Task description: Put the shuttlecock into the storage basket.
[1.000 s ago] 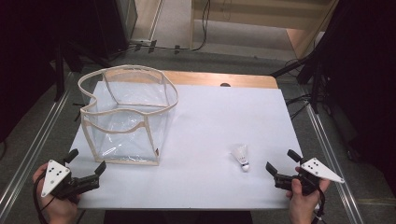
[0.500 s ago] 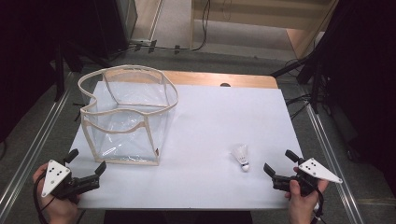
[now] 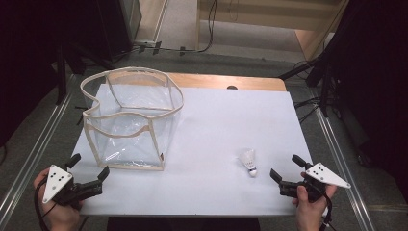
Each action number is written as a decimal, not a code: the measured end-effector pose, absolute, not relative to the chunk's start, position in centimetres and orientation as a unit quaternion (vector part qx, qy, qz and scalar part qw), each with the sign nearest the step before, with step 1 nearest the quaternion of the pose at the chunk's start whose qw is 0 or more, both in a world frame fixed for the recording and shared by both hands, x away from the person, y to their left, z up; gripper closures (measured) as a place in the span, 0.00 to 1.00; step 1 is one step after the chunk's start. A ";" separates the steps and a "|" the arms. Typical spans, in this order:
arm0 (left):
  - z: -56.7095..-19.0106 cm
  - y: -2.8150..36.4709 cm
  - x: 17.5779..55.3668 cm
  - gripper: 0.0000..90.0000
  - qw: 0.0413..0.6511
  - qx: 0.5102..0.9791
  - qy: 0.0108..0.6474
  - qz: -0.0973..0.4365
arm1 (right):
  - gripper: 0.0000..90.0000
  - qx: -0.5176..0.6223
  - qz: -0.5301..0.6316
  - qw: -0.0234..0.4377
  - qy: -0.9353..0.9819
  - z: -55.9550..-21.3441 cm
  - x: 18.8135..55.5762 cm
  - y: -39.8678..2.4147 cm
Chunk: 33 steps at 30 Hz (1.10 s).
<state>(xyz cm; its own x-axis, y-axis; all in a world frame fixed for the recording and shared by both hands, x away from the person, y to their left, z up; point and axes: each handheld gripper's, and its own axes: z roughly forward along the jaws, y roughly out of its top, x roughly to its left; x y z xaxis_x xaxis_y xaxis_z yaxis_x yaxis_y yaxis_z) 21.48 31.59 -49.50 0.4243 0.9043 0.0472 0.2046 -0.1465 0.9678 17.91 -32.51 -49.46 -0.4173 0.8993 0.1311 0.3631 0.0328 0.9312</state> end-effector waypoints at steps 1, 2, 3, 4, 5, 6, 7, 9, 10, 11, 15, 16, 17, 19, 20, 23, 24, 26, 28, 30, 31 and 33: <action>-49.5 31.6 21.5 0.00 0.508 0.674 0.411 0.345 | 0.00 0.471 0.509 0.263 0.671 -49.5 17.9 -32.5; -49.5 31.6 21.5 0.00 0.508 0.674 0.412 0.345 | 0.00 0.470 0.509 0.263 0.672 -49.5 18.0 -32.4; -49.5 31.6 21.5 0.00 0.508 0.674 0.412 0.345 | 0.00 0.470 0.509 0.263 0.672 -49.5 18.0 -32.4; -49.5 31.6 21.5 0.00 0.508 0.674 0.412 0.345 | 0.00 0.469 0.510 0.263 0.672 -49.5 18.0 -32.4; -49.5 31.6 21.5 0.00 0.508 0.674 0.412 0.345 | 0.00 0.468 0.510 0.262 0.672 -49.5 18.0 -32.3; -49.5 31.6 21.5 0.00 0.508 0.674 0.412 0.345 | 0.00 0.469 0.508 0.259 0.675 -49.5 18.0 -32.2; -49.5 31.6 21.5 0.00 0.508 0.674 0.412 0.345 | 0.00 0.469 0.508 0.259 0.675 -49.5 18.0 -32.2; -49.5 31.6 21.5 0.00 0.507 0.674 0.411 0.345 | 0.00 0.464 0.507 0.260 0.678 -49.5 18.1 -32.1; -49.5 31.6 21.5 0.00 0.508 0.674 0.412 0.345 | 0.00 0.466 0.507 0.256 0.678 -49.5 18.1 -32.0; -49.5 31.6 21.5 0.00 0.508 0.674 0.411 0.345 | 0.00 0.463 0.506 0.255 0.682 -49.5 18.1 -31.9; -49.5 31.6 21.5 0.00 0.507 0.674 0.412 0.345 | 0.00 0.460 0.504 0.250 0.686 -49.5 18.2 -31.6; -49.5 31.6 21.5 0.00 0.507 0.674 0.412 0.345 | 0.00 0.460 0.504 0.250 0.686 -49.5 18.2 -31.6; -49.5 31.6 21.5 0.00 0.507 0.674 0.412 0.345 | 0.00 0.459 0.504 0.250 0.688 -49.5 18.2 -31.5; -49.5 31.6 21.5 0.00 0.508 0.674 0.412 0.344 | 0.00 0.459 0.502 0.247 0.690 -49.5 18.3 -31.3; -49.5 31.6 21.5 0.00 0.508 0.674 0.411 0.344 | 0.00 0.458 0.500 0.244 0.693 -49.6 18.3 -31.1; -49.5 31.6 21.5 0.00 0.508 0.674 0.412 0.345 | 0.00 0.454 0.501 0.241 0.696 -49.6 18.4 -30.8; -49.5 31.6 21.5 0.00 0.507 0.674 0.412 0.345 | 0.00 0.454 0.499 0.240 0.698 -49.6 18.4 -30.7; -49.5 31.6 21.5 0.00 0.507 0.674 0.412 0.345 | 0.00 0.451 0.498 0.238 0.701 -49.6 18.5 -30.4; -49.5 31.6 21.5 0.00 0.507 0.674 0.412 0.345 | 0.00 0.452 0.498 0.235 0.702 -49.6 18.5 -30.3; -49.5 31.6 21.5 0.00 0.507 0.674 0.411 0.345 | 0.00 0.451 0.497 0.233 0.704 -49.6 18.6 -30.1; -49.5 31.6 21.5 0.00 0.507 0.674 0.411 0.345 | 0.00 0.450 0.497 0.229 0.706 -49.6 18.6 -30.0; -49.5 31.6 21.5 0.00 0.507 0.674 0.411 0.344 | 0.00 0.452 0.493 0.228 0.708 -49.7 18.7 -29.8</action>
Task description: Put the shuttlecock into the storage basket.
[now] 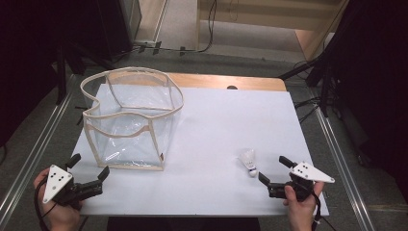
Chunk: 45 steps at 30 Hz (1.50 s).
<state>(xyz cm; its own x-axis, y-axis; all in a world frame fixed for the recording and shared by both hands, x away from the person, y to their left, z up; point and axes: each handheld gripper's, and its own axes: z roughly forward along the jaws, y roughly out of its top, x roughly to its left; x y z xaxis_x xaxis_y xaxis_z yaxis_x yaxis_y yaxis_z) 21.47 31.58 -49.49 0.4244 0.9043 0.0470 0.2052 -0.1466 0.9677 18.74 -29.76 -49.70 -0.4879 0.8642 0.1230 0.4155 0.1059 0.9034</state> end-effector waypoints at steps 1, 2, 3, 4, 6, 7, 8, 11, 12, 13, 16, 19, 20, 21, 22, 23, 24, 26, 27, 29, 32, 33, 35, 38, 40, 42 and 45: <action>-49.5 31.6 21.5 0.00 0.507 0.674 0.412 0.345 | 0.00 0.451 0.494 0.221 0.710 -49.8 18.8 -29.5; -49.5 31.6 21.5 0.00 0.507 0.674 0.412 0.345 | 0.00 0.451 0.494 0.221 0.710 -49.8 18.8 -29.5; -49.5 31.6 21.5 0.00 0.507 0.674 0.412 0.345 | 0.00 0.451 0.492 0.218 0.712 -49.8 18.9 -29.2; -49.5 31.6 21.5 0.00 0.507 0.674 0.413 0.345 | 0.00 0.451 0.492 0.218 0.712 -49.8 18.9 -29.2; -49.5 31.6 21.5 0.00 0.506 0.673 0.414 0.346 | 0.00 0.450 0.490 0.213 0.715 -49.8 19.0 -28.9; -49.5 31.6 21.5 0.00 0.506 0.673 0.414 0.346 | 0.00 0.448 0.489 0.208 0.719 -49.9 19.1 -28.6; -49.5 31.6 21.5 0.00 0.506 0.673 0.414 0.346 | 0.00 0.448 0.487 0.208 0.721 -49.9 19.1 -28.5; -49.5 31.6 21.5 0.00 0.506 0.673 0.414 0.345 | 0.00 0.448 0.486 0.202 0.723 -50.0 19.2 -28.3; -49.5 31.6 21.5 0.00 0.506 0.673 0.414 0.345 | 0.00 0.445 0.486 0.197 0.726 -50.0 19.2 -28.1; -49.5 31.6 21.5 0.00 0.506 0.674 0.413 0.345 | 0.00 0.444 0.484 0.194 0.729 -50.0 19.3 -28.0; -49.5 31.6 21.5 0.00 0.506 0.674 0.414 0.345 | 0.12 0.447 0.474 0.188 0.735 -50.1 19.3 -27.6; -49.5 31.6 21.5 0.00 0.506 0.674 0.414 0.346 | 0.13 0.455 0.454 0.184 0.744 -50.3 19.5 -27.1; -49.5 31.6 21.5 0.00 0.505 0.674 0.413 0.346 | 0.13 0.460 0.447 0.178 0.746 -50.4 19.7 -27.0; -49.5 31.6 21.5 0.00 0.506 0.674 0.413 0.345 | 0.13 0.460 0.447 0.178 0.746 -50.4 19.7 -27.0; -49.5 31.6 21.5 0.00 0.505 0.674 0.413 0.346 | 0.13 0.474 0.437 0.162 0.747 -50.6 19.9 -26.7; -49.5 31.6 21.5 0.00 0.505 0.674 0.413 0.345 | 0.13 0.474 0.437 0.162 0.747 -50.6 19.9 -26.7; -49.5 31.6 21.5 0.00 0.506 0.674 0.414 0.345 | 0.14 0.485 0.424 0.151 0.749 -50.9 20.1 -26.4; -49.5 31.6 21.5 0.00 0.506 0.674 0.413 0.345 | 0.18 0.493 0.415 0.144 0.751 -51.2 20.3 -26.1; -49.5 31.6 21.5 0.00 0.506 0.674 0.413 0.345 | 0.23 0.498 0.408 0.141 0.752 -51.3 20.4 -25.9; -49.5 31.6 21.5 0.00 0.506 0.674 0.413 0.345 | 0.26 0.510 0.395 0.146 0.750 -51.5 20.5 -25.6; -49.5 31.6 21.5 0.00 0.507 0.674 0.413 0.345 | 0.33 0.521 0.385 0.149 0.747 -51.7 20.6 -25.2; -49.5 31.6 21.5 0.00 0.507 0.674 0.413 0.345 | 0.37 0.523 0.381 0.153 0.747 -51.7 20.6 -25.2; -49.5 31.6 21.5 0.00 0.507 0.673 0.414 0.344 | 0.44 0.537 0.370 0.156 0.742 -51.9 20.7 -25.0; -49.5 31.6 21.5 0.00 0.507 0.674 0.413 0.344 | 0.51 0.548 0.354 0.176 0.737 -51.9 20.6 -24.9; -49.5 31.6 21.5 0.00 0.506 0.674 0.413 0.345 | 0.55 0.551 0.347 0.180 0.737 -52.0 20.7 -24.8; -49.5 31.6 21.5 0.00 0.506 0.674 0.413 0.345 | 0.60 0.552 0.339 0.181 0.739 -52.1 20.7 -24.6; -49.5 31.6 21.5 0.00 0.506 0.675 0.412 0.345 | 0.66 0.555 0.338 0.185 0.737 -52.1 20.7 -24.6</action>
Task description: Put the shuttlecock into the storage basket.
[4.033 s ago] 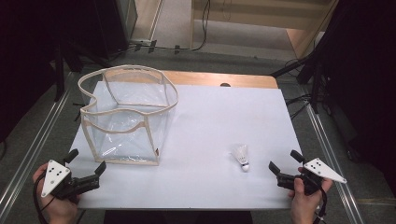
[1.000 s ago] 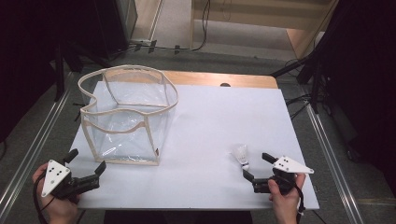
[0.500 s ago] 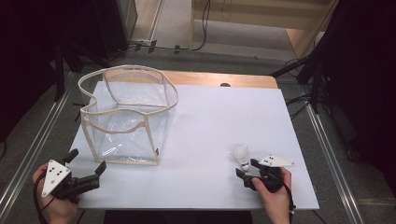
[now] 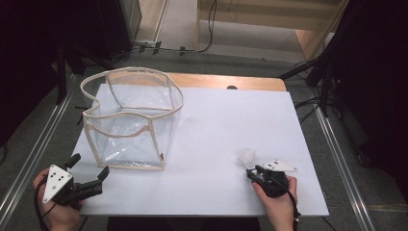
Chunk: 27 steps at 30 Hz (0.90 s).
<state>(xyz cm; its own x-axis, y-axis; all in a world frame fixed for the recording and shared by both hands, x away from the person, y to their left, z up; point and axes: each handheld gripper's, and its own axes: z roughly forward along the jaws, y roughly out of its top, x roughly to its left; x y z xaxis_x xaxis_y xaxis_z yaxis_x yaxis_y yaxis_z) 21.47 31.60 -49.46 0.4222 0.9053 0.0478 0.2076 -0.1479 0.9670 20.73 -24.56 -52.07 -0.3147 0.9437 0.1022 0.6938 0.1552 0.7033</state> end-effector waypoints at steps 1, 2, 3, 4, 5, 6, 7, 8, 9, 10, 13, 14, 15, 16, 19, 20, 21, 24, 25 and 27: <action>-49.5 31.6 21.5 0.00 0.506 0.674 0.413 0.345 | 0.69 0.563 0.341 0.181 0.730 -52.1 20.8 -24.7; -49.5 31.6 21.5 0.00 0.506 0.674 0.413 0.345 | 0.69 0.563 0.341 0.181 0.730 -52.1 20.8 -24.7; -49.5 31.6 21.5 0.00 0.507 0.674 0.413 0.345 | 0.69 0.563 0.346 0.178 0.729 -52.1 20.8 -24.8; -49.5 31.5 21.5 0.00 0.506 0.675 0.411 0.345 | 0.70 0.565 0.347 0.176 0.727 -52.0 20.8 -24.8; -49.5 31.5 21.5 0.00 0.506 0.675 0.411 0.345 | 0.70 0.565 0.350 0.175 0.726 -52.0 20.8 -24.8; -49.5 31.5 21.5 0.00 0.506 0.675 0.411 0.345 | 0.70 0.565 0.350 0.175 0.726 -52.0 20.8 -24.8; -49.5 31.6 21.5 0.00 0.506 0.675 0.413 0.344 | 0.70 0.566 0.353 0.176 0.724 -51.9 20.7 -24.8; -49.6 31.5 21.5 0.00 0.506 0.674 0.414 0.344 | 0.70 0.564 0.356 0.178 0.724 -51.8 20.7 -24.9; -49.6 31.5 21.5 0.00 0.505 0.675 0.414 0.345 | 0.70 0.563 0.358 0.179 0.723 -51.7 20.7 -24.8; -49.6 31.5 21.5 0.00 0.505 0.675 0.413 0.344 | 0.70 0.562 0.359 0.182 0.723 -51.5 20.8 -24.9; -49.7 31.5 21.5 0.00 0.503 0.676 0.413 0.345 | 0.70 0.558 0.365 0.181 0.723 -51.1 20.8 -24.9; -49.7 31.4 21.5 0.00 0.503 0.677 0.413 0.345 | 0.70 0.554 0.367 0.180 0.725 -51.0 20.8 -25.0; -49.7 31.4 21.5 0.00 0.503 0.677 0.413 0.345 | 0.70 0.552 0.366 0.180 0.727 -50.9 20.8 -24.9; -49.7 31.4 21.5 0.00 0.503 0.676 0.413 0.345 | 0.70 0.549 0.367 0.180 0.729 -50.8 20.8 -24.9; -49.8 31.4 21.5 0.00 0.502 0.678 0.410 0.347 | 0.70 0.540 0.368 0.183 0.734 -50.5 20.9 -24.8; -49.8 31.4 21.5 0.00 0.502 0.678 0.410 0.347 | 0.70 0.540 0.368 0.183 0.734 -50.5 20.9 -24.8; -49.8 31.4 21.5 0.00 0.502 0.678 0.410 0.347 | 0.70 0.542 0.371 0.181 0.732 -50.4 20.9 -24.8; -49.8 31.4 21.5 0.00 0.502 0.679 0.409 0.347 | 0.70 0.535 0.379 0.180 0.734 -49.9 21.1 -24.6; -49.8 31.3 21.5 0.00 0.501 0.679 0.410 0.347 | 0.70 0.532 0.381 0.180 0.734 -49.7 21.1 -24.5; -49.8 31.3 21.5 0.00 0.502 0.679 0.409 0.347 | 0.70 0.530 0.383 0.181 0.734 -49.5 21.2 -24.4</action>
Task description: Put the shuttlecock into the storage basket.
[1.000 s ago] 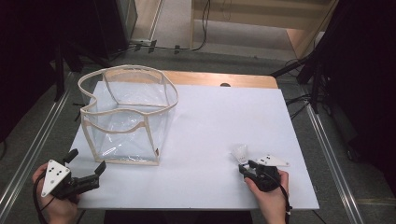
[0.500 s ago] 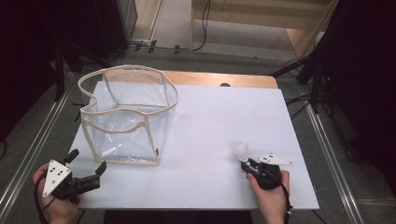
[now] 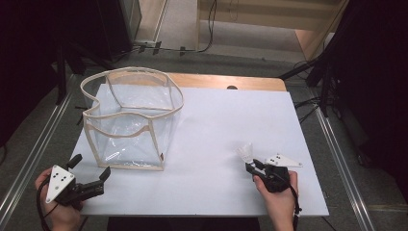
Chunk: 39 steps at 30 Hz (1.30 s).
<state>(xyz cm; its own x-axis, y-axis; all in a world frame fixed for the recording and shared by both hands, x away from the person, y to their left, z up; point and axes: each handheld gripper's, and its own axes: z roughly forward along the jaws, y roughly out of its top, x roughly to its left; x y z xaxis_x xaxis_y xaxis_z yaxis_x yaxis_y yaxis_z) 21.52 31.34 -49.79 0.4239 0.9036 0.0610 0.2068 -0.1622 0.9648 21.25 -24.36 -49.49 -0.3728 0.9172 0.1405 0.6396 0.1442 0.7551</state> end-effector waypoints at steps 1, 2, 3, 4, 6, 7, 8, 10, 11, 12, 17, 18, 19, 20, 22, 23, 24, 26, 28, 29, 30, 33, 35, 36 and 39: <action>-49.8 31.3 21.5 0.00 0.502 0.679 0.409 0.348 | 0.70 0.528 0.386 0.181 0.734 -49.4 21.3 -24.3; -49.8 31.4 21.5 0.00 0.502 0.678 0.409 0.347 | 0.70 0.526 0.386 0.183 0.735 -49.3 21.4 -24.3; -49.8 31.4 21.5 0.00 0.502 0.678 0.409 0.347 | 0.70 0.526 0.386 0.183 0.735 -49.3 21.4 -24.3; -49.8 31.4 21.5 0.00 0.502 0.678 0.410 0.347 | 0.70 0.524 0.390 0.182 0.735 -49.0 21.5 -24.1; -49.8 31.4 21.5 0.00 0.502 0.678 0.410 0.347 | 0.70 0.522 0.391 0.183 0.736 -48.9 21.6 -24.0; -49.8 31.4 21.5 0.00 0.502 0.678 0.410 0.347 | 0.70 0.522 0.393 0.183 0.735 -48.8 21.7 -23.9; -49.8 31.4 21.5 0.00 0.502 0.678 0.409 0.347 | 0.70 0.521 0.394 0.183 0.735 -48.7 21.8 -23.8; -49.8 31.4 21.5 0.00 0.502 0.678 0.409 0.346 | 0.70 0.517 0.397 0.185 0.736 -48.3 21.9 -23.6; -49.8 31.4 21.5 0.00 0.503 0.678 0.410 0.346 | 0.70 0.516 0.399 0.184 0.735 -48.2 22.0 -23.5; -49.8 31.4 21.5 0.00 0.503 0.678 0.409 0.346 | 0.70 0.516 0.399 0.184 0.735 -48.2 22.0 -23.5; -49.8 31.4 21.5 0.00 0.503 0.678 0.409 0.346 | 0.70 0.510 0.404 0.181 0.737 -47.6 22.4 -23.0; -49.8 31.4 21.5 0.00 0.503 0.678 0.409 0.346 | 0.70 0.510 0.404 0.181 0.737 -47.6 22.4 -23.0; -49.8 31.4 21.5 0.00 0.503 0.678 0.409 0.346 | 0.70 0.509 0.405 0.182 0.738 -47.6 22.4 -23.0; -49.8 31.4 21.5 0.00 0.503 0.678 0.409 0.346 | 0.70 0.507 0.406 0.181 0.738 -47.5 22.5 -22.9; -49.8 31.4 21.5 0.00 0.503 0.678 0.409 0.346 | 0.70 0.506 0.409 0.178 0.738 -47.4 22.7 -22.7; -49.8 31.4 21.5 0.00 0.503 0.679 0.409 0.346 | 0.70 0.504 0.409 0.178 0.739 -47.4 22.8 -22.6; -49.8 31.4 21.5 0.00 0.503 0.679 0.409 0.346 | 0.70 0.504 0.409 0.178 0.739 -47.4 22.8 -22.6; -49.8 31.4 21.5 0.00 0.502 0.679 0.408 0.346 | 0.70 0.503 0.411 0.176 0.740 -47.3 22.9 -22.4; -49.8 31.4 21.5 0.00 0.503 0.679 0.408 0.346 | 0.70 0.501 0.412 0.176 0.740 -47.2 23.0 -22.2; -49.8 31.4 21.5 0.00 0.503 0.679 0.408 0.346 | 0.70 0.500 0.413 0.175 0.741 -47.2 23.1 -22.0; -49.7 31.4 21.5 0.00 0.503 0.679 0.408 0.346 | 0.70 0.500 0.414 0.175 0.741 -47.1 23.2 -21.9; -49.7 31.4 21.5 0.00 0.502 0.680 0.408 0.346 | 0.70 0.495 0.417 0.174 0.742 -46.8 23.5 -21.4; -49.7 31.4 21.5 0.00 0.502 0.680 0.408 0.346 | 0.70 0.492 0.419 0.178 0.743 -46.7 23.6 -21.3; -49.7 31.4 21.5 0.00 0.502 0.680 0.408 0.345 | 0.70 0.489 0.416 0.182 0.745 -46.5 23.7 -21.1; -49.7 31.4 21.5 0.00 0.503 0.679 0.408 0.345 | 0.70 0.487 0.417 0.183 0.745 -46.3 23.8 -20.9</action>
<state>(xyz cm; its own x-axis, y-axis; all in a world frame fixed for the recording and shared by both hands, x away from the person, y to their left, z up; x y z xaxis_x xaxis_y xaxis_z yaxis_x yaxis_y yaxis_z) 21.48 31.43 -49.72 0.4280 0.9019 0.0590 0.2073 -0.1615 0.9649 23.81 -20.86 -46.31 -0.4581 0.8788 0.1338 0.5740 0.1775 0.7993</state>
